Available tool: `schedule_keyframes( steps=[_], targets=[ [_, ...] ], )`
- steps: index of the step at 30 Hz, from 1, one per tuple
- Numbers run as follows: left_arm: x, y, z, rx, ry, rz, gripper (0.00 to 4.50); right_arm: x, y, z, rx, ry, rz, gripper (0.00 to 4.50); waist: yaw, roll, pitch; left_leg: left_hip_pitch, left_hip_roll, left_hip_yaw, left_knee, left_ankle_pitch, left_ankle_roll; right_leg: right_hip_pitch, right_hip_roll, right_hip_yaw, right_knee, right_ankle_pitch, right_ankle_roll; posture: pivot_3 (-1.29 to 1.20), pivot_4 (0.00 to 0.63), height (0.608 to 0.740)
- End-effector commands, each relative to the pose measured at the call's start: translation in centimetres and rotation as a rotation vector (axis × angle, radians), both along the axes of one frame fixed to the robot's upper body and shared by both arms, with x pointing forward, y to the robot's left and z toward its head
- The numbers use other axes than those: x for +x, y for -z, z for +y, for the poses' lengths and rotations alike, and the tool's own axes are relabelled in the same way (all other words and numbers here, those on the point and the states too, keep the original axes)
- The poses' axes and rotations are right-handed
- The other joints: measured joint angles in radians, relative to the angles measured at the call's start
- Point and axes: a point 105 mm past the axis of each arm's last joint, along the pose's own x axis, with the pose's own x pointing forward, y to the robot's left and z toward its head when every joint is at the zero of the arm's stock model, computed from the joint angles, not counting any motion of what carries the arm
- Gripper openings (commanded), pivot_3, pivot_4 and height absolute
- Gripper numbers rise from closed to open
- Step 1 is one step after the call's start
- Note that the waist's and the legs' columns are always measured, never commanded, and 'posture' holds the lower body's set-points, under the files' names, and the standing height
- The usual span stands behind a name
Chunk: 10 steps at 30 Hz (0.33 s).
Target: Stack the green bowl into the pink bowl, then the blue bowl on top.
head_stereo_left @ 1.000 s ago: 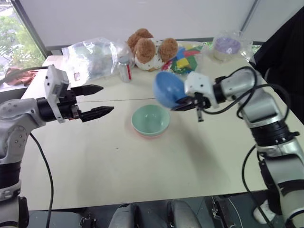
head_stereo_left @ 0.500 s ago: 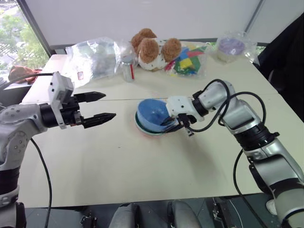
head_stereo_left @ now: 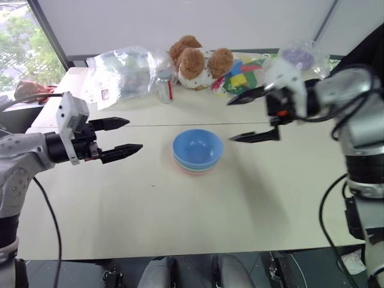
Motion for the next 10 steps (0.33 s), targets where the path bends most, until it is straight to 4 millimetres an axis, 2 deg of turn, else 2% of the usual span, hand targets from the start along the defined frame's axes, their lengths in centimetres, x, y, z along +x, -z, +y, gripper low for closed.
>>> schedule_keyframes(
  steps=[1, 4, 6, 10],
  targets=[
    [-0.6, -0.9, 0.5, 0.024, 0.011, -0.029, 4.5, -1.7, -2.4, -2.5, 0.115, 0.104, -0.018, 4.48, -0.003, 0.0, 0.0, 0.0, 0.0, 0.0, 0.0, 0.0, 0.0, 0.0, 0.0, 0.0, 0.0, 0.0, 0.0, 0.0, 0.15, 0.74],
    [-0.6, -0.8, 0.7, 0.034, 0.013, -0.022, 4.5, -2.6, -2.0, -3.8, 0.149, 0.171, 0.013, 4.48, -0.008, 0.001, 0.0, 0.001, 0.0, 0.001, -0.002, 0.0, 0.0, -0.001, 0.0, 0.001, 0.0, 0.0, 0.0, 0.0, 0.15, 0.74],
    [-0.7, -0.8, 0.8, 0.034, 0.017, -0.019, 4.5, -3.2, -1.1, -4.4, 0.148, 0.207, 0.044, 4.48, -0.007, 0.001, 0.0, 0.002, 0.0, 0.001, -0.003, 0.0, 0.0, -0.001, 0.0, 0.001, 0.001, 0.0, 0.0, 0.0, 0.15, 0.74],
    [-0.8, -0.6, 0.6, 0.03, 0.035, -0.005, 4.5, -3.9, 0.3, -4.5, 0.147, 0.237, 0.083, 4.48, -0.003, 0.001, 0.0, 0.002, 0.0, 0.001, -0.004, -0.001, 0.001, -0.001, -0.001, 0.001, 0.0, 0.0, 0.0, 0.0, 0.15, 0.74]
  ],
)
